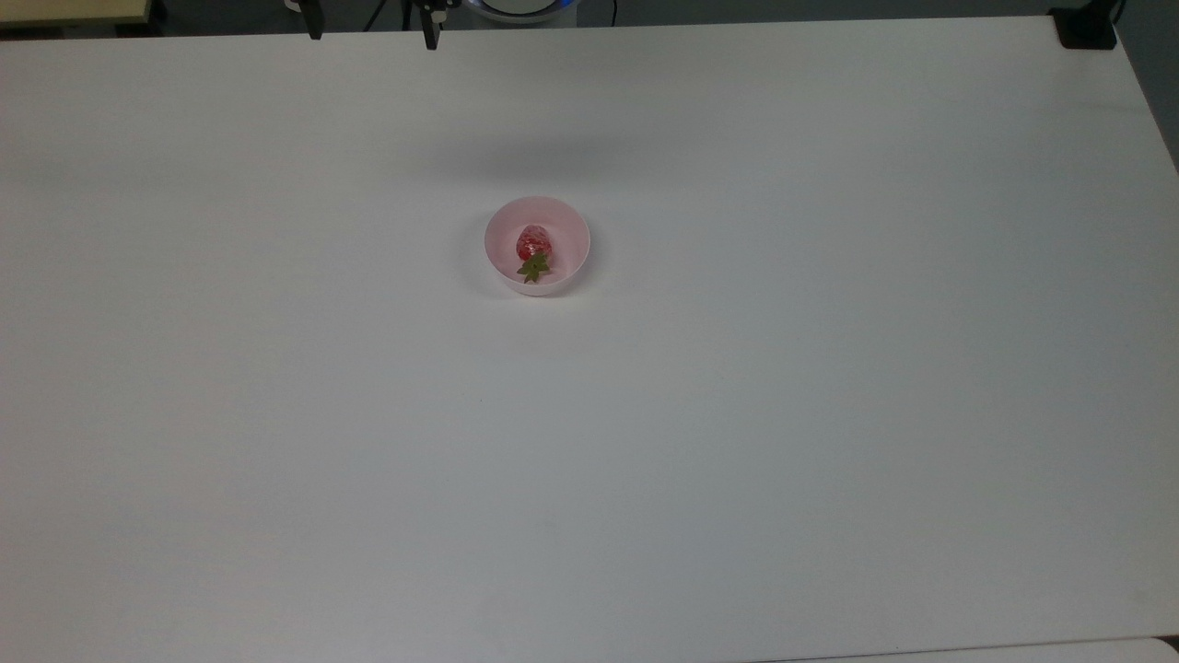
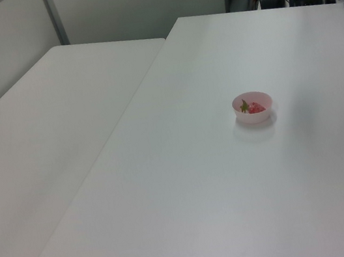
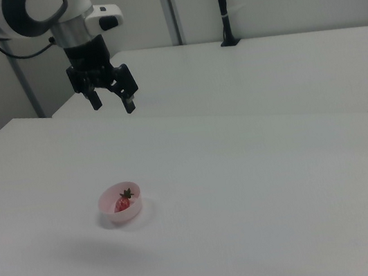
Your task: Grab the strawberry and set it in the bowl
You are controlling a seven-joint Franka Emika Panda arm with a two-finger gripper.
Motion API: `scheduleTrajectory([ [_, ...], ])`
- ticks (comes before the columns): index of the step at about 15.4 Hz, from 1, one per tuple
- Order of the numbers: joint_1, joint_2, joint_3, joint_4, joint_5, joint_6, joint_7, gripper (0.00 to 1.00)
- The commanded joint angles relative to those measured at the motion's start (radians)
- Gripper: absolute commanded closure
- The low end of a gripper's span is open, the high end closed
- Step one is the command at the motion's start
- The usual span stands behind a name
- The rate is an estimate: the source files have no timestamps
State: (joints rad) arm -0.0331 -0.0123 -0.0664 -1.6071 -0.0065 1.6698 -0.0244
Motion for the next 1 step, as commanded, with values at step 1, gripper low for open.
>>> scheduleTrajectory([
  [1, 0.027, -0.006, -0.018, -0.002, -0.007, 0.016, -0.012, 0.0],
])
